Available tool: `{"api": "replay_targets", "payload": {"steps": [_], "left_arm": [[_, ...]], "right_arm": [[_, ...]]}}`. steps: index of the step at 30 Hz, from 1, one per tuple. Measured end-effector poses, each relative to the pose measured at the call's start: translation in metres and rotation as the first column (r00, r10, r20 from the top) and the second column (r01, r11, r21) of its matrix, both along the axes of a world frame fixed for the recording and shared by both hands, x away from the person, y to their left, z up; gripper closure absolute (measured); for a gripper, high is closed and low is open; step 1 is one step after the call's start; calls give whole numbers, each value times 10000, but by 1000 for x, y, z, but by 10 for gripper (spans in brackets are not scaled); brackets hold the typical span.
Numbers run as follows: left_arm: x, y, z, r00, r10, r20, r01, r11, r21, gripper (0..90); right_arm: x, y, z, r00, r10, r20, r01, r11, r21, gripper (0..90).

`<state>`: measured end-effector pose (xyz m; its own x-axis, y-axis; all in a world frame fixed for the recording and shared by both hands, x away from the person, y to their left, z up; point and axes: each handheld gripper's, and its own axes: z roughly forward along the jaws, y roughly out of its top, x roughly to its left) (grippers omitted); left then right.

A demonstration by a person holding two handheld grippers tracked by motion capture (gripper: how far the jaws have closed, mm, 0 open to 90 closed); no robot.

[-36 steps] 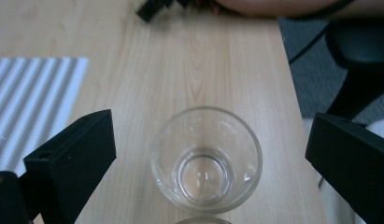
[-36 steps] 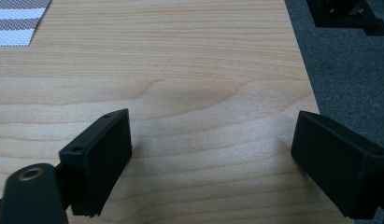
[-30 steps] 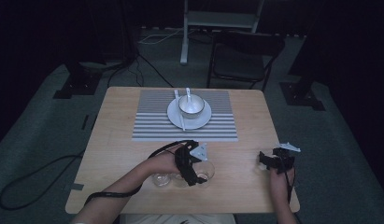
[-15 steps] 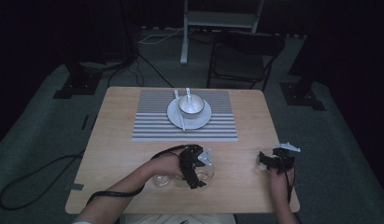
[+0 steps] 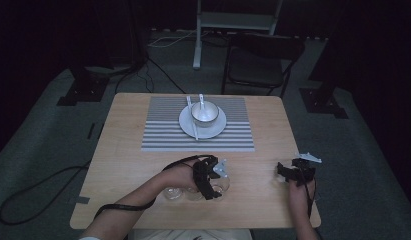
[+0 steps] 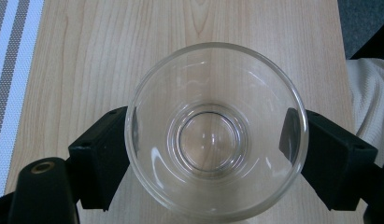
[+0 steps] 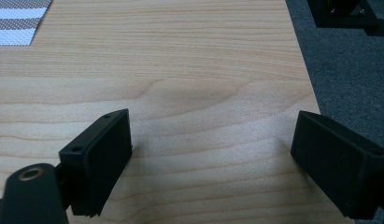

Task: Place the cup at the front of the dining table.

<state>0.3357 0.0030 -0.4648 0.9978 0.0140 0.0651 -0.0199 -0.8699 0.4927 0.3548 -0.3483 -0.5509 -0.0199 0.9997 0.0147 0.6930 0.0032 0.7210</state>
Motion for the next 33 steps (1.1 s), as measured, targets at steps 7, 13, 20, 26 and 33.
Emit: {"api": "replay_targets", "payload": {"steps": [7, 13, 20, 26, 33], "left_arm": [[-1, 0, -1, 10000, 65, 63, -63, 9998, -214, 181], [-1, -2, 0, 9999, 60, 112, -58, 9998, -179, 183], [-3, -4, 6, 9995, -10, 318, 23, 9993, -386, 183], [3, -1, 16, 9982, 330, 496, -298, 9975, -644, 183], [12, 3, 28, 9957, 631, 672, -569, 9942, -910, 183]], "right_arm": [[0, 0, 0, 10000, 4, -1, -4, 10000, 1, 118], [0, 0, 0, 10000, 3, -3, -3, 10000, 3, 118], [0, 0, 0, 10000, 4, -3, -4, 10000, 0, 118], [0, 0, 0, 10000, 4, -1, -4, 10000, 0, 118], [0, 0, 0, 10000, 4, -2, -4, 10000, 0, 118]]}}
